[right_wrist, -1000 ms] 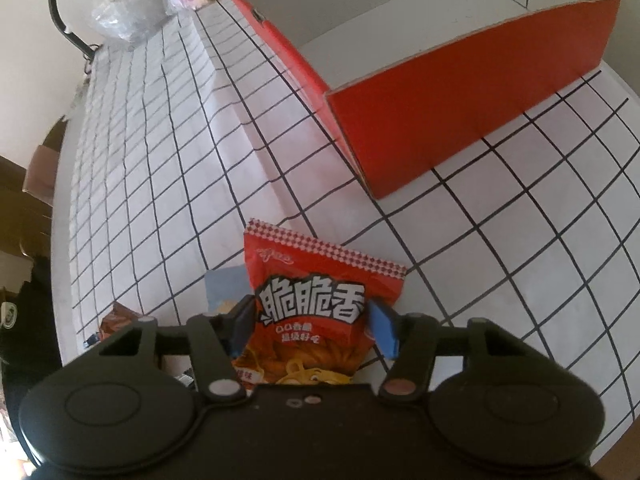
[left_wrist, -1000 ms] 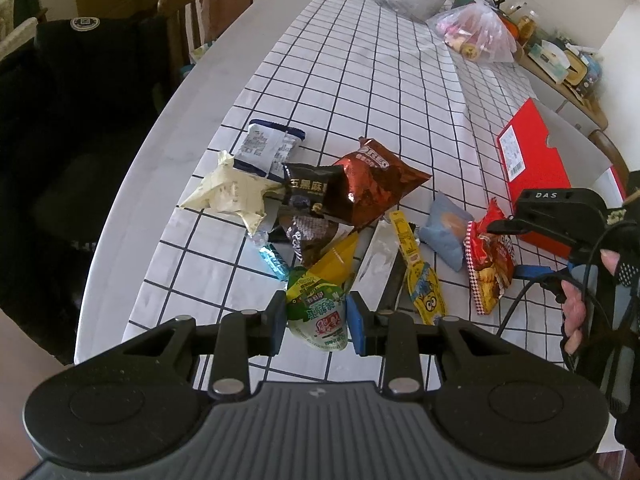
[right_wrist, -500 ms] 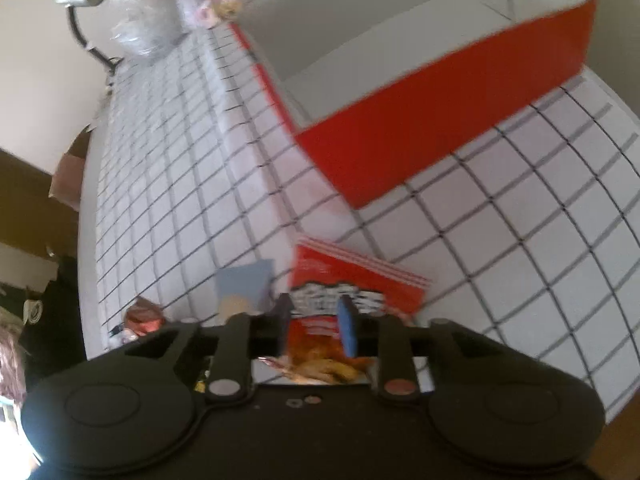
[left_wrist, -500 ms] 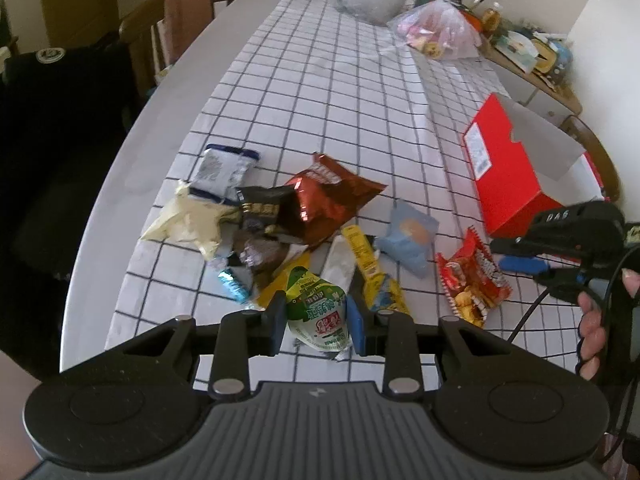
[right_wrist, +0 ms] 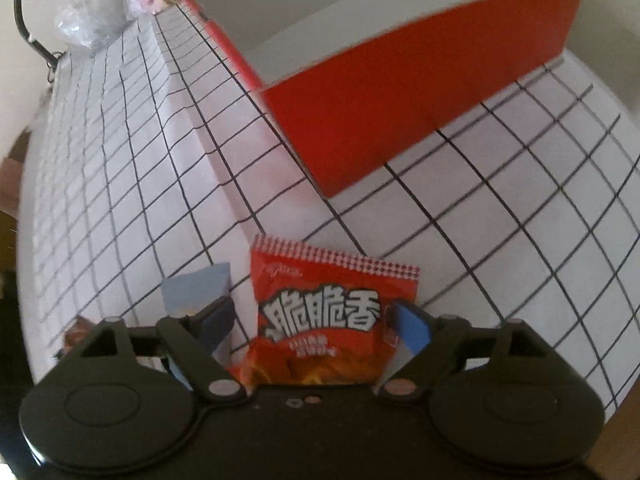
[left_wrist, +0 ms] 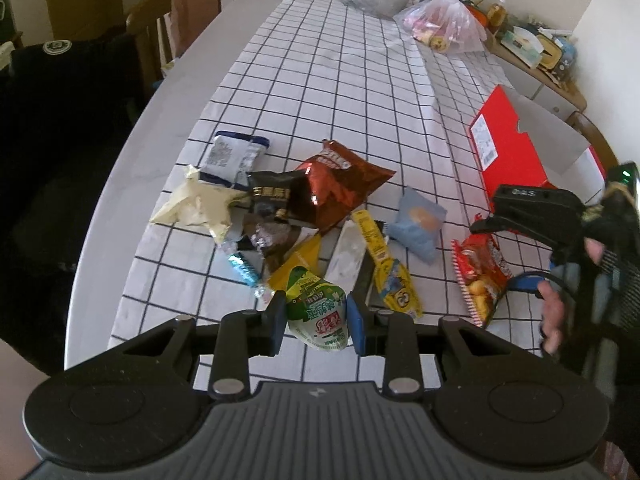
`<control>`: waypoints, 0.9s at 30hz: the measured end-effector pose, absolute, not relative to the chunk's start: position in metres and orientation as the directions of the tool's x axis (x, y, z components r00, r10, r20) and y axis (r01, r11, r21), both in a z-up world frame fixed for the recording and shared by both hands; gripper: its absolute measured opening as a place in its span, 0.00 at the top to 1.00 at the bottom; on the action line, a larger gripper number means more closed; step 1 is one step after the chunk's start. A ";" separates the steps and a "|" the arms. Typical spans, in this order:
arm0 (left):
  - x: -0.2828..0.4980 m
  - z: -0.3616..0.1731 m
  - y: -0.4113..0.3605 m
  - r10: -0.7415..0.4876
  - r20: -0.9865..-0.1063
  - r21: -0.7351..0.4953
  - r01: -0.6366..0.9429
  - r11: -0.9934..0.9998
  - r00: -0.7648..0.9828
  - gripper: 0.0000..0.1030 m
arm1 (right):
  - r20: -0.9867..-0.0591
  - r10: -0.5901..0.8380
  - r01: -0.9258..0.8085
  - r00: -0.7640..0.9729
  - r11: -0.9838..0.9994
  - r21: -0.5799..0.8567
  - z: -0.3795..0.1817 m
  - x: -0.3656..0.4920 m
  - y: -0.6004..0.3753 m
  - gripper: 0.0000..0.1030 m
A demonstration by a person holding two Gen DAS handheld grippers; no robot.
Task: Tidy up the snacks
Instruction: 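Lift the red bag with the right gripper while the left gripper lifts the green pouch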
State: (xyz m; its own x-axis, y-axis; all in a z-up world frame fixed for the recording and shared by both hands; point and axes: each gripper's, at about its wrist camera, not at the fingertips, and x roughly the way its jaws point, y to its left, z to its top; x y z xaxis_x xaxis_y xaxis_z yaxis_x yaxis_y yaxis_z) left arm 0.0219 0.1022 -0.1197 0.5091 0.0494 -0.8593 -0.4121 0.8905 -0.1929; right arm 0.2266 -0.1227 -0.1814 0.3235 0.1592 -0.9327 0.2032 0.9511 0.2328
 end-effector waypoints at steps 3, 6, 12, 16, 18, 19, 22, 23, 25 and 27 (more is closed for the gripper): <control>0.018 -0.121 0.106 0.055 -0.862 -0.191 -0.424 0.885 0.504 0.70 | -0.944 0.088 0.174 0.317 0.973 0.149 -0.184 0.227 -0.112 0.20; 0.015 -0.122 0.111 0.058 -0.862 -0.196 -0.436 0.878 0.503 0.70 | -0.951 0.041 0.120 0.308 0.989 0.081 -0.187 0.221 -0.105 0.23; 0.015 -0.124 0.116 0.053 -0.862 -0.209 -0.450 0.868 0.504 0.70 | -0.957 0.046 0.111 0.286 0.991 0.081 -0.192 0.212 -0.119 0.19; 0.016 -0.125 0.115 0.049 -0.862 -0.213 -0.447 0.869 0.505 0.70 | -0.949 0.027 0.063 0.313 0.997 0.049 -0.197 0.205 -0.110 0.18; 0.017 -0.125 0.114 0.049 -0.862 -0.211 -0.445 0.870 0.504 0.70 | -0.947 0.017 0.055 0.321 0.998 0.036 -0.197 0.203 -0.109 0.21; 0.018 -0.125 0.113 0.048 -0.863 -0.210 -0.443 0.872 0.504 0.70 | -0.945 0.013 0.049 0.327 0.998 0.031 -0.198 0.202 -0.109 0.22; 0.019 -0.125 0.111 0.045 -0.863 -0.208 -0.436 0.876 0.503 0.70 | -0.937 0.024 0.023 0.347 0.999 0.034 -0.195 0.193 -0.108 0.30; 0.020 -0.125 0.111 0.044 -0.863 -0.208 -0.434 0.877 0.502 0.70 | -0.936 0.034 0.020 0.350 0.999 0.043 -0.194 0.191 -0.109 0.30; 0.021 -0.124 0.109 0.041 -0.862 -0.208 -0.427 0.880 0.505 0.70 | -0.935 0.051 0.023 0.351 0.998 0.063 -0.193 0.188 -0.111 0.30; 0.024 -0.123 0.106 0.038 -0.860 -0.208 -0.418 0.884 0.509 0.70 | -0.932 0.065 0.018 0.356 0.997 0.077 -0.189 0.186 -0.116 0.30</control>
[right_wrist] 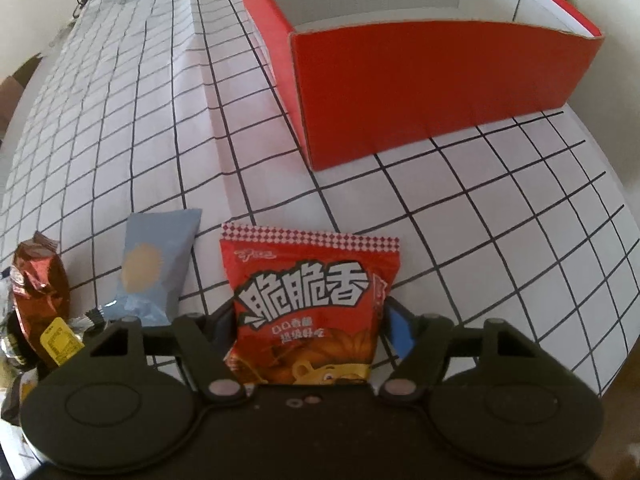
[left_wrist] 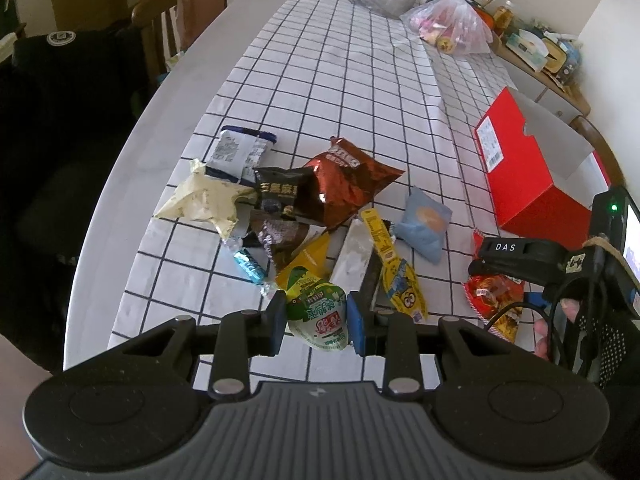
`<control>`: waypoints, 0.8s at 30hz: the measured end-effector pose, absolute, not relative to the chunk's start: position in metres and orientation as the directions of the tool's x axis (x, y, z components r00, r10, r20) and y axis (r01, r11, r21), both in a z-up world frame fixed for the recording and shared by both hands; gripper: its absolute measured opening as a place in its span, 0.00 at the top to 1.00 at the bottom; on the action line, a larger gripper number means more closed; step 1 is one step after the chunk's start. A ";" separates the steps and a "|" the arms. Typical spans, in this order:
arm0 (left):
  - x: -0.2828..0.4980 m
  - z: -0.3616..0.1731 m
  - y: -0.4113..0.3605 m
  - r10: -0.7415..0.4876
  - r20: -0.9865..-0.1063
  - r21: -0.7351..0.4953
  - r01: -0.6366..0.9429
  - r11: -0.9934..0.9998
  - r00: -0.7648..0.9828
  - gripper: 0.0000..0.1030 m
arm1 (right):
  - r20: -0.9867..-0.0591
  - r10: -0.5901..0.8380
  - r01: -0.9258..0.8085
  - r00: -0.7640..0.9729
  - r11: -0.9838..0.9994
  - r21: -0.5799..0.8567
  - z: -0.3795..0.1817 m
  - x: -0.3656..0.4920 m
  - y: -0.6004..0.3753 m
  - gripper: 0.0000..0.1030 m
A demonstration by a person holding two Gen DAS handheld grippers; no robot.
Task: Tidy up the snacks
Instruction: 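Lift the red bag with the right gripper while the left gripper lifts the green pouch, then carry both snacks over the red box and open both grippers inside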
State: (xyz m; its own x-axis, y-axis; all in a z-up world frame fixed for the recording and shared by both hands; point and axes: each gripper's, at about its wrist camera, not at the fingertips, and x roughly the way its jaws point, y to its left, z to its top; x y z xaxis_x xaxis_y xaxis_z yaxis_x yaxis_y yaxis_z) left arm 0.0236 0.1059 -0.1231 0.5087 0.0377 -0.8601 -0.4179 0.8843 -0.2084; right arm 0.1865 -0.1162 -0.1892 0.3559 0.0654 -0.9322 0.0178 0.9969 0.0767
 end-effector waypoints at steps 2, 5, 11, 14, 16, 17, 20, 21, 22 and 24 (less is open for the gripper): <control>0.027 -0.122 0.103 0.033 -0.857 -0.209 -0.406 0.889 0.514 0.70 | -0.924 0.084 -0.003 0.373 0.996 0.089 -0.179 0.191 -0.120 0.30; 0.033 -0.118 0.096 0.024 -0.852 -0.210 -0.383 0.900 0.523 0.70 | -0.911 0.127 -0.047 0.393 0.992 0.118 -0.159 0.188 -0.127 0.30; 0.054 -0.105 0.074 -0.002 -0.834 -0.212 -0.317 0.924 0.552 0.70 | -0.879 0.195 -0.135 0.435 0.979 0.151 -0.116 0.190 -0.152 0.30; 0.069 -0.097 0.061 -0.011 -0.825 -0.209 -0.287 0.935 0.565 0.70 | -0.864 0.226 -0.171 0.449 0.971 0.165 -0.098 0.196 -0.167 0.30; 0.080 -0.092 0.051 -0.019 -0.818 -0.211 -0.269 0.940 0.575 0.70 | -0.855 0.236 -0.189 0.461 0.968 0.165 -0.090 0.206 -0.178 0.30; 0.086 -0.089 0.045 -0.022 -0.815 -0.210 -0.260 0.942 0.579 0.70 | -0.852 0.242 -0.197 0.465 0.966 0.167 -0.085 0.210 -0.184 0.30; 0.106 -0.081 0.025 -0.032 -0.806 -0.205 -0.228 0.952 0.590 0.70 | -0.840 0.255 -0.217 0.480 0.962 0.169 -0.075 0.225 -0.201 0.30; 0.114 -0.078 0.017 -0.036 -0.803 -0.203 -0.216 0.955 0.595 0.70 | -0.835 0.258 -0.223 0.485 0.960 0.167 -0.071 0.231 -0.207 0.30; 0.121 -0.075 0.011 -0.039 -0.800 -0.201 -0.206 0.958 0.599 0.70 | -0.832 0.260 -0.229 0.491 0.959 0.164 -0.068 0.234 -0.211 0.30; 0.137 -0.070 -0.004 -0.045 -0.793 -0.195 -0.183 0.964 0.607 0.70 | -0.826 0.259 -0.240 0.501 0.958 0.155 -0.064 0.245 -0.221 0.30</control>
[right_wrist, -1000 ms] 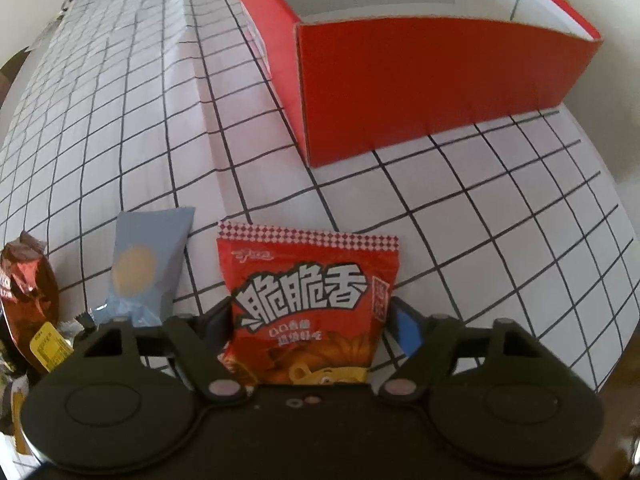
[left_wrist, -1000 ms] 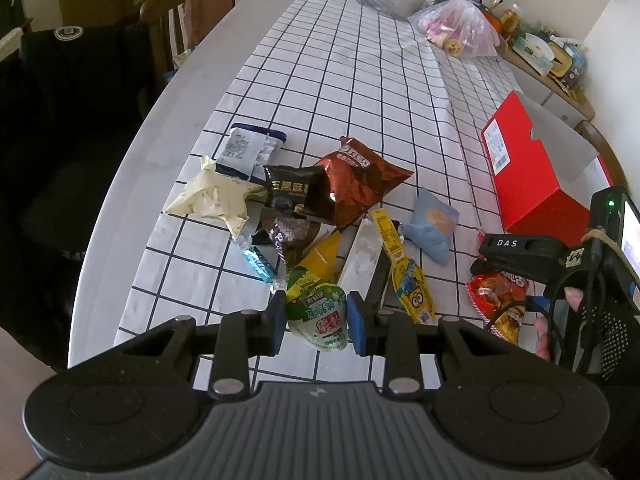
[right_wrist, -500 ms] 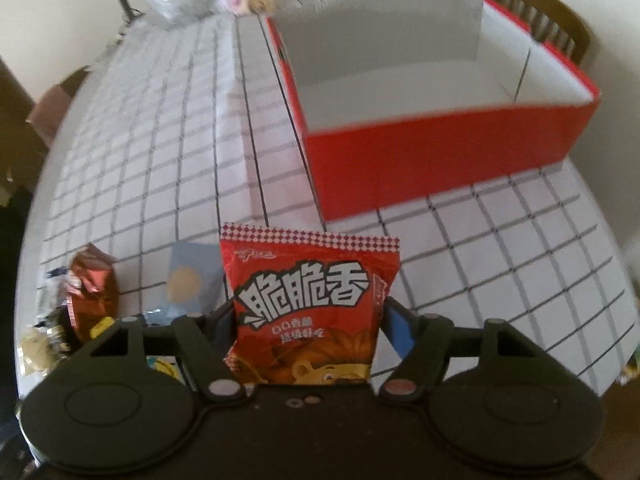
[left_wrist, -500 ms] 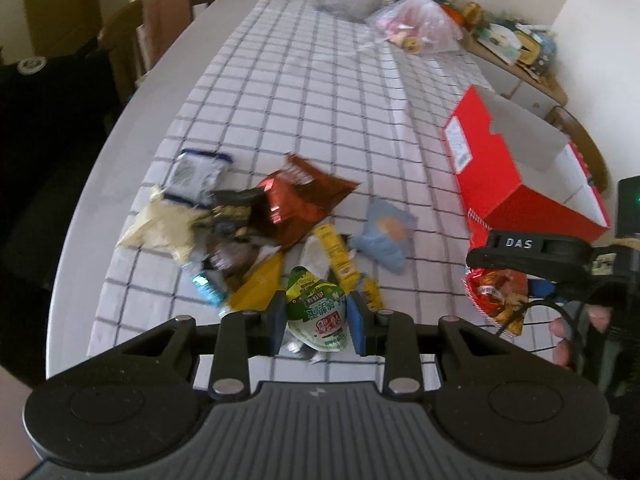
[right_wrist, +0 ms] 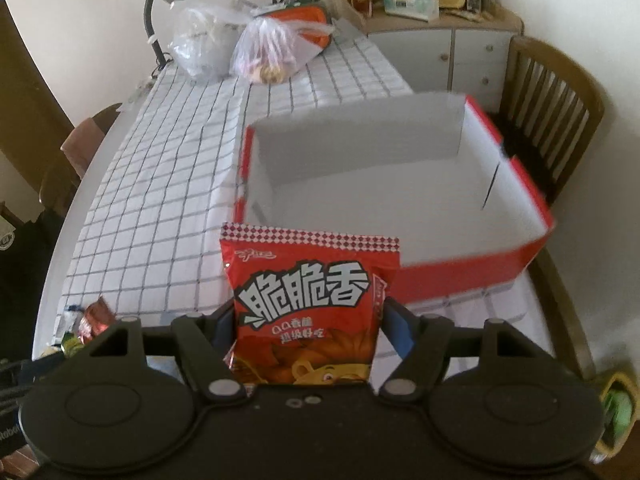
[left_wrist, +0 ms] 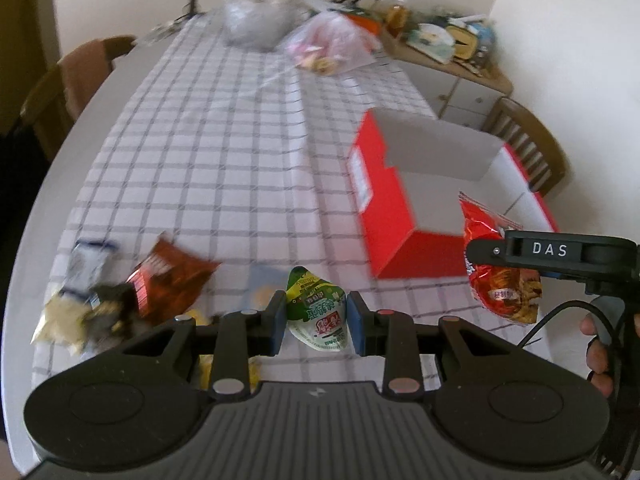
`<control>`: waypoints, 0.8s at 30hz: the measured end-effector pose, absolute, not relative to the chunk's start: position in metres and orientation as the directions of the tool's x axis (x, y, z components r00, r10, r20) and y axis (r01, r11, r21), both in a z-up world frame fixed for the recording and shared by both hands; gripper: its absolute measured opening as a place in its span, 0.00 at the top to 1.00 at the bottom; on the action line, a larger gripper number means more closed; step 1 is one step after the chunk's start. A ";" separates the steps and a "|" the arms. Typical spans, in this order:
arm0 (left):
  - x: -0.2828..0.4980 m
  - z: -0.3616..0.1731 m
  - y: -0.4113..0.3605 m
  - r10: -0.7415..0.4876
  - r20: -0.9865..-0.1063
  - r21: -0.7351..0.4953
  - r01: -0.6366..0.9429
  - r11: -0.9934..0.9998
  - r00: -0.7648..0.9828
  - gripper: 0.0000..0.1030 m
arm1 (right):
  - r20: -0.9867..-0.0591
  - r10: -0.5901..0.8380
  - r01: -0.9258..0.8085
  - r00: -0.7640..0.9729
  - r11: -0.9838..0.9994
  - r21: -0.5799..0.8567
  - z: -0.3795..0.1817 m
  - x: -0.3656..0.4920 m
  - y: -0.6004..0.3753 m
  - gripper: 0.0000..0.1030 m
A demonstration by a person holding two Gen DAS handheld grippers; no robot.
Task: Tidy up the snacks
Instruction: 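Carry both snacks over the red box and open both grippers inside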
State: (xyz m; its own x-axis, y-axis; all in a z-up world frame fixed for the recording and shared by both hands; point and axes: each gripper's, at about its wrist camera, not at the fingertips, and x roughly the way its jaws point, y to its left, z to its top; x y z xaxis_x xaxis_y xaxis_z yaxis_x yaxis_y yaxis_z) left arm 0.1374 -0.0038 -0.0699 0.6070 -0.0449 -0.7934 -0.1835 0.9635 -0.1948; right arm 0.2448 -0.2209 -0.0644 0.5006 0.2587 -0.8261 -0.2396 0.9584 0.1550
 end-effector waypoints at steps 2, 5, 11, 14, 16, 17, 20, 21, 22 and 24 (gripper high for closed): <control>0.153 -0.066 -0.018 -0.049 -0.789 -0.188 -0.164 0.968 0.613 0.70 | -0.822 0.256 -0.251 0.509 0.957 0.143 -0.062 0.258 -0.230 0.30; 0.177 -0.063 -0.037 -0.053 -0.786 -0.178 -0.144 0.973 0.616 0.70 | -0.821 0.252 -0.260 0.513 0.957 0.131 -0.061 0.278 -0.245 0.30; 0.225 -0.062 -0.067 -0.054 -0.790 -0.162 -0.123 0.979 0.610 0.70 | -0.819 0.241 -0.283 0.521 0.954 0.102 -0.064 0.316 -0.265 0.30; 0.249 -0.064 -0.079 -0.053 -0.796 -0.154 -0.117 0.981 0.603 0.70 | -0.821 0.241 -0.301 0.517 0.950 0.089 -0.070 0.333 -0.271 0.30; 0.264 -0.067 -0.086 -0.050 -0.802 -0.148 -0.116 0.982 0.595 0.70 | -0.822 0.239 -0.310 0.516 0.947 0.080 -0.074 0.342 -0.275 0.30; 0.270 -0.069 -0.088 -0.047 -0.805 -0.144 -0.117 0.983 0.591 0.70 | -0.824 0.243 -0.317 0.511 0.945 0.082 -0.077 0.347 -0.277 0.30; 0.291 -0.077 -0.096 -0.036 -0.819 -0.125 -0.116 0.985 0.573 0.70 | -0.832 0.245 -0.334 0.498 0.940 0.077 -0.087 0.361 -0.280 0.30; 0.298 -0.081 -0.098 -0.035 -0.825 -0.121 -0.116 0.986 0.564 0.70 | -0.835 0.248 -0.345 0.491 0.936 0.075 -0.091 0.365 -0.280 0.30; 0.303 -0.084 -0.100 -0.035 -0.831 -0.119 -0.116 0.986 0.556 0.70 | -0.838 0.245 -0.351 0.488 0.934 0.068 -0.095 0.369 -0.279 0.30; 0.314 -0.092 -0.103 -0.029 -0.843 -0.109 -0.118 0.987 0.537 0.70 | -0.844 0.240 -0.362 0.479 0.930 0.060 -0.101 0.375 -0.277 0.30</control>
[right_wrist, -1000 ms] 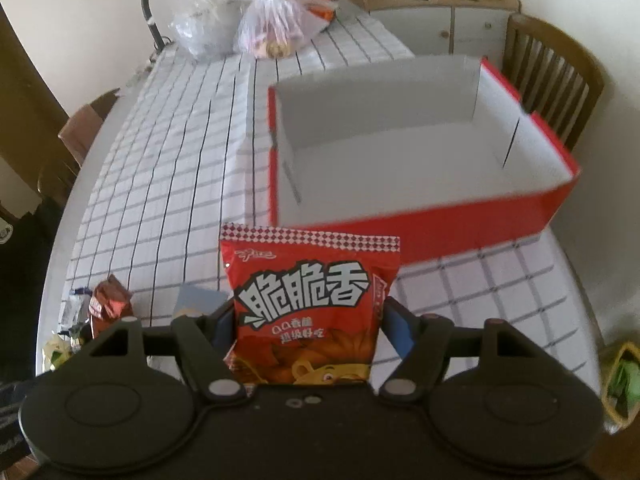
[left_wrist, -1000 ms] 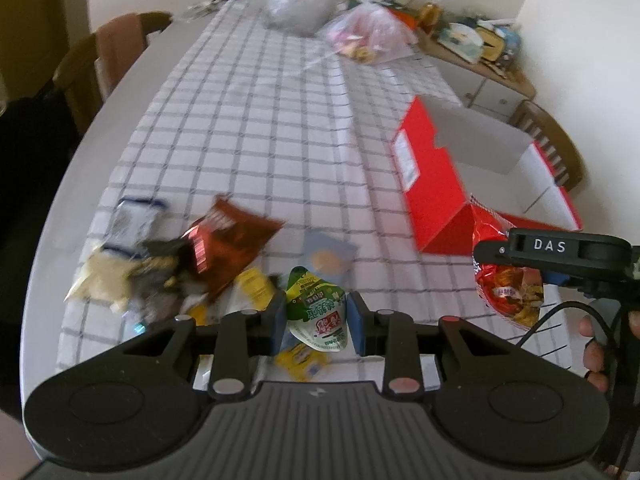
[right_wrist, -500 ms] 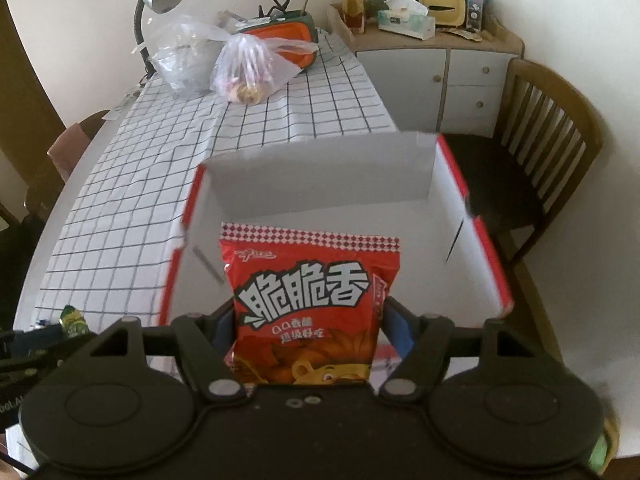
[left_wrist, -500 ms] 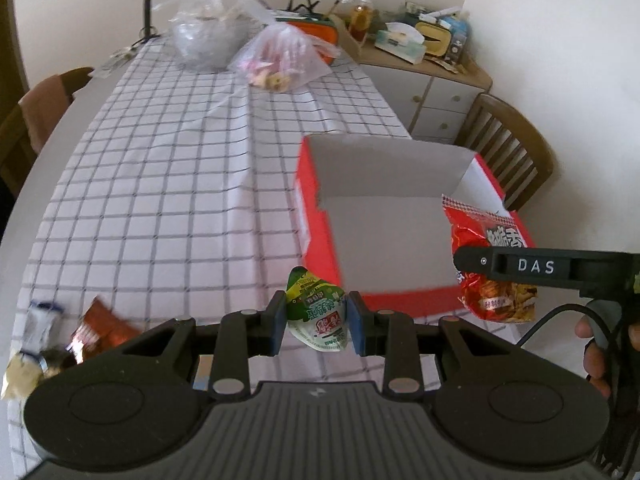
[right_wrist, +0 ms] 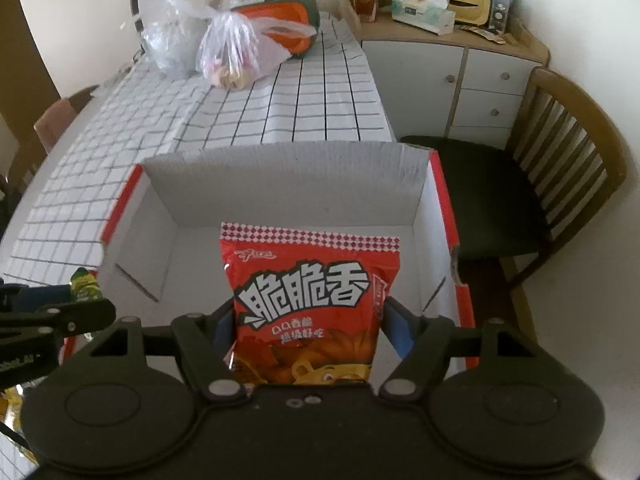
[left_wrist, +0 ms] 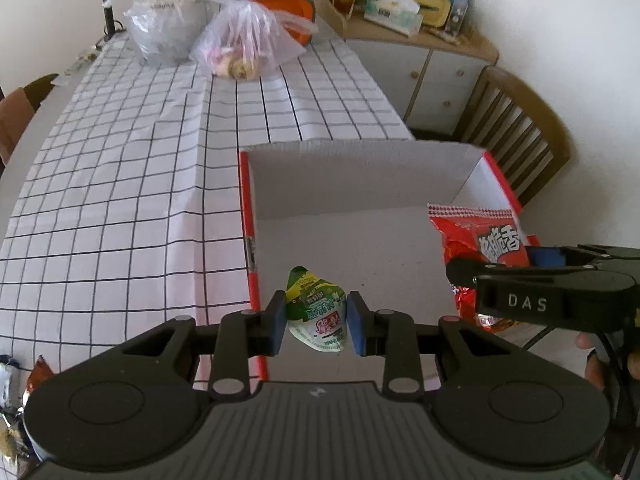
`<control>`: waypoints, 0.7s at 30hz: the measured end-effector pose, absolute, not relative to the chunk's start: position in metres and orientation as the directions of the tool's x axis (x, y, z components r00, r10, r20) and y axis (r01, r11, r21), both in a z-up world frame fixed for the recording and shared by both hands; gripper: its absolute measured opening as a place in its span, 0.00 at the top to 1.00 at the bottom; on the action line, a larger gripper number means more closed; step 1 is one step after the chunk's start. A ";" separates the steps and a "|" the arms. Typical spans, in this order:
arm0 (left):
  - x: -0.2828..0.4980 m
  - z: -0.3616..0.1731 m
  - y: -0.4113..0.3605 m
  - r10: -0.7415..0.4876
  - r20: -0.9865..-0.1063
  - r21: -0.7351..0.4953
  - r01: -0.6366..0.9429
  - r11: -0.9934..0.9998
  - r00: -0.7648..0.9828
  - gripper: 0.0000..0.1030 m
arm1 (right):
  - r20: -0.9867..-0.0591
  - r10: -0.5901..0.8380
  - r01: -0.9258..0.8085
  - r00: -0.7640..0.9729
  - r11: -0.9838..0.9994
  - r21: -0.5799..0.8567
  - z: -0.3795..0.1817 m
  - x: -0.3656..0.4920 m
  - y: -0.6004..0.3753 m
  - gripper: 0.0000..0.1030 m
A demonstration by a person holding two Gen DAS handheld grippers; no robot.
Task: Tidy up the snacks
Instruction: 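Carry both snacks over the red box and open both grippers inside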
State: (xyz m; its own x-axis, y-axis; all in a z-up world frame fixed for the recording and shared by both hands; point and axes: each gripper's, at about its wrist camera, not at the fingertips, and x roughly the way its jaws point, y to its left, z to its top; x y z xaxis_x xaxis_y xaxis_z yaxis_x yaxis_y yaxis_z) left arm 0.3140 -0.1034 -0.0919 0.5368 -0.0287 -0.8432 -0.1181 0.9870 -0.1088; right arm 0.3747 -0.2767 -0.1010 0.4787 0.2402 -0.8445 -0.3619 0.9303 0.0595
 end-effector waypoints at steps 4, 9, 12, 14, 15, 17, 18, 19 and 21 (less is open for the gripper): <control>0.333 -0.108 -0.108 -0.026 -0.867 -0.095 -0.115 0.989 0.497 0.70 | -0.859 0.253 -0.400 0.445 0.914 0.062 -0.115 0.382 -0.272 0.30; 0.342 -0.125 -0.117 -0.030 -0.887 -0.079 -0.087 0.993 0.461 0.70 | -0.877 0.251 -0.437 0.410 0.898 0.053 -0.129 0.383 -0.270 0.30; 0.346 -0.134 -0.121 -0.023 -0.898 -0.065 -0.080 0.995 0.439 0.70 | -0.884 0.255 -0.450 0.392 0.891 0.058 -0.134 0.385 -0.270 0.29; 0.348 -0.139 -0.123 -0.015 -0.904 -0.052 -0.076 0.996 0.427 0.70 | -0.889 0.257 -0.455 0.379 0.888 0.062 -0.137 0.386 -0.270 0.29; 0.349 -0.142 -0.123 -0.011 -0.906 -0.047 -0.075 0.996 0.422 0.70 | -0.892 0.258 -0.459 0.371 0.886 0.065 -0.138 0.386 -0.270 0.29; 0.350 -0.145 -0.123 -0.007 -0.908 -0.042 -0.075 0.996 0.418 0.70 | -0.897 0.254 -0.463 0.361 0.884 0.064 -0.142 0.386 -0.269 0.28; 0.350 -0.145 -0.124 -0.005 -0.906 -0.039 -0.071 0.997 0.423 0.70 | -0.900 0.252 -0.463 0.356 0.884 0.064 -0.143 0.386 -0.269 0.28; 0.350 -0.145 -0.125 -0.005 -0.906 -0.038 -0.070 0.997 0.422 0.70 | -0.903 0.249 -0.462 0.350 0.884 0.064 -0.145 0.385 -0.269 0.28; 0.350 -0.146 -0.127 -0.003 -0.907 -0.033 -0.064 0.997 0.420 0.70 | -0.905 0.250 -0.462 0.344 0.884 0.068 -0.147 0.385 -0.270 0.29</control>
